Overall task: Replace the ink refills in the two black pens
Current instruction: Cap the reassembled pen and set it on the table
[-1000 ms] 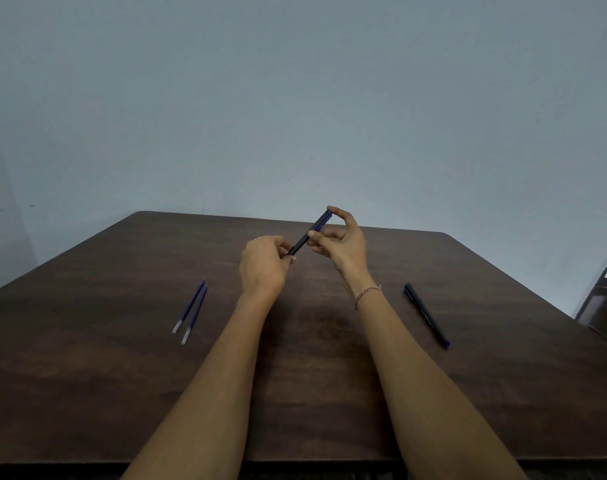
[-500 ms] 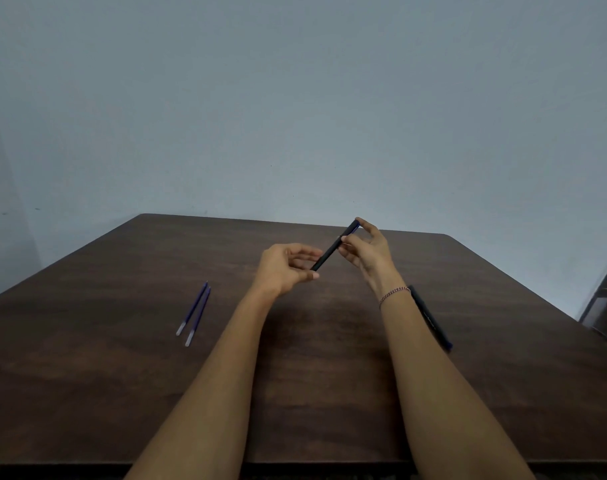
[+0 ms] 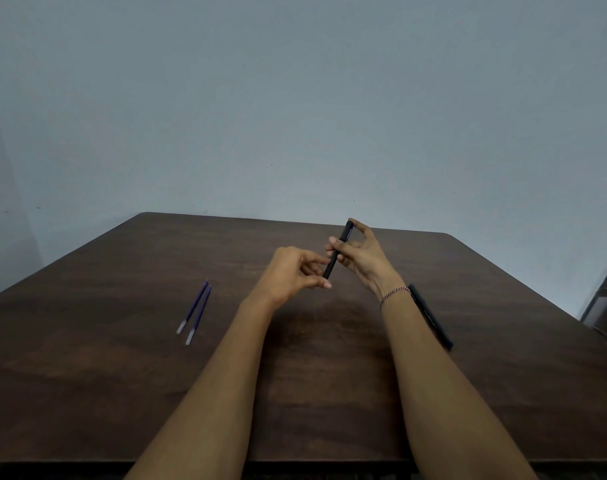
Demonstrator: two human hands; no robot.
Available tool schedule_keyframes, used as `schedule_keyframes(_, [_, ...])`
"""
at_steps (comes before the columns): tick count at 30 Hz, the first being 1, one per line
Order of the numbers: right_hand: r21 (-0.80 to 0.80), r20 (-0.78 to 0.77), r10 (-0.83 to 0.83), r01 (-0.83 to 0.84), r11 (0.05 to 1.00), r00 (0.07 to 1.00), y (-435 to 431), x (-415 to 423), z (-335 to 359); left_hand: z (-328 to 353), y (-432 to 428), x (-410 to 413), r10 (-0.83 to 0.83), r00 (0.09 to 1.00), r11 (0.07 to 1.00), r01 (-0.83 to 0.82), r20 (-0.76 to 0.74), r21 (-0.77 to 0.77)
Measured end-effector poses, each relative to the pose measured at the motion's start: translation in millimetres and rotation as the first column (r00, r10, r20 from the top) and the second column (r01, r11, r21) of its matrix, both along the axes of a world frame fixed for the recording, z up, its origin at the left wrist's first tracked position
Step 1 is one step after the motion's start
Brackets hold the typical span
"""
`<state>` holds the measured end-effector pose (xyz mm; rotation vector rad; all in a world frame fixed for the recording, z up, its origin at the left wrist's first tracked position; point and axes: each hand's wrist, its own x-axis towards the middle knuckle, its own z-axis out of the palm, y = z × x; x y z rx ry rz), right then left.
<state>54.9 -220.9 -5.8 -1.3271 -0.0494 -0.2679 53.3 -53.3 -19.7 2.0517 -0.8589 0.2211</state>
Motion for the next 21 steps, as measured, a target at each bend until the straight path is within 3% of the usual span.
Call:
schedule_keyframes(13, [0.177, -0.012, 0.053, -0.05, 0.983, 0.999, -9, 3, -4, 2, 0, 0, -0.071, 0.997, 0.997, 0.072, 0.022, -0.037])
schedule_keyframes(21, [0.234, 0.034, 0.032, -0.039, 0.971, 0.999, -14, 1, -2, 3, -8, -1, -0.03, 0.998, 0.996, 0.034, 0.049, -0.086])
